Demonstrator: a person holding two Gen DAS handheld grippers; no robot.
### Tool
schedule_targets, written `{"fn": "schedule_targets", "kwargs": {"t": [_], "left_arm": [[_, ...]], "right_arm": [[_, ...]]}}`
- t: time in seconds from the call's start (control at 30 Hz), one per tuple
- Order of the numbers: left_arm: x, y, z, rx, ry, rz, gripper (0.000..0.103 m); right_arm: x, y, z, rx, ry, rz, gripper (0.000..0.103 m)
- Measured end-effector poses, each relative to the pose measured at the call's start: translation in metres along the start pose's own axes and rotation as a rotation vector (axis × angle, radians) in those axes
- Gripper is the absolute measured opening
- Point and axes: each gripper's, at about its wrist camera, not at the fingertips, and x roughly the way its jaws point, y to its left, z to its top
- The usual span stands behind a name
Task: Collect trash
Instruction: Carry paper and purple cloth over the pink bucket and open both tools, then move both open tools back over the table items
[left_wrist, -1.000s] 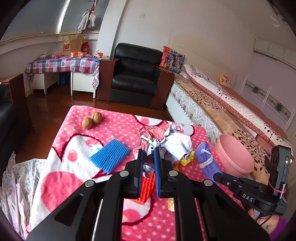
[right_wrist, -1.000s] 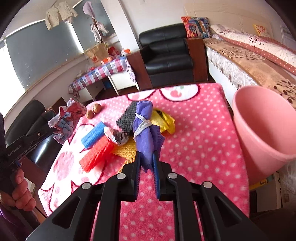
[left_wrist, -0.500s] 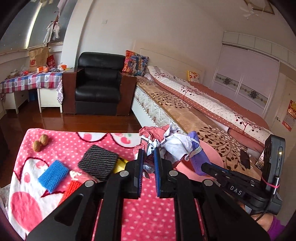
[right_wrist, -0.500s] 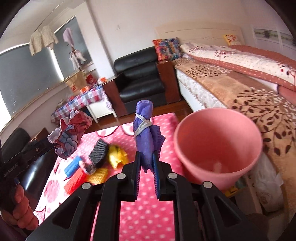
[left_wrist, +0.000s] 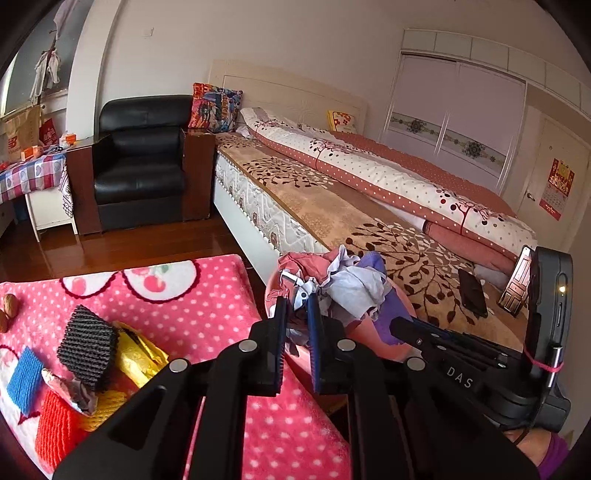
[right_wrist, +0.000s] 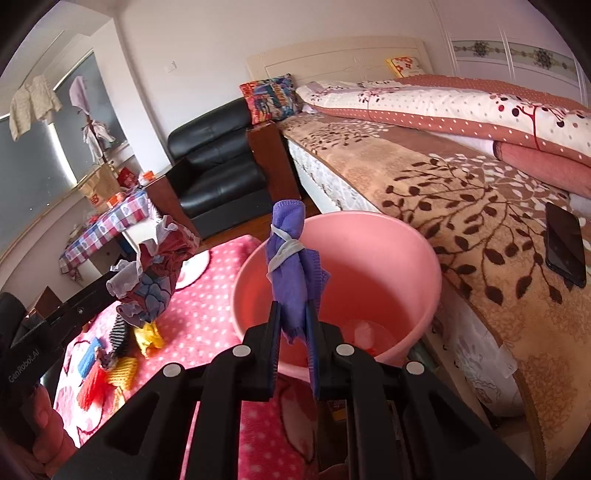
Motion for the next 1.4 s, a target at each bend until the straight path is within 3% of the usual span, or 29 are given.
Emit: {"fn": "schedule_targets", "kwargs": {"t": [0.47, 0.5, 0.6, 0.7, 1.03, 1.4], "left_arm": [[0.056, -0.018, -0.008, 0.048, 0.086, -0.025, 0.013], [0.059, -0.019, -0.007, 0.053, 0.090, -0.025, 0.015], [0.060, -0.018, -0.006, 0.053, 0.088, -0.026, 0.037], [0.059, -0.017, -0.004, 0.052, 0.085, -0.027, 0.043], [0.034, -0.012, -0.004, 0.039, 0.046, -0.001, 0.043], [-0.019, 0.009, -0.017, 0.010, -0.013, 0.089, 0.043]], "right_arm": [[0.033, -0.019, 0.001, 0.034, 0.048, -0.040, 0.014], [0.034, -0.019, 0.001, 0.033, 0.046, -0.039, 0.014], [0.036, -0.019, 0.002, 0.029, 0.037, -0.037, 0.014], [0.037, -0.019, 0.002, 0.031, 0.031, -0.036, 0.024], [0.020, -0.003, -0.002, 0.024, -0.015, -0.005, 0.042], [-0.008, 0.044, -0.023, -0.037, -0.049, 0.074, 0.045]]}}
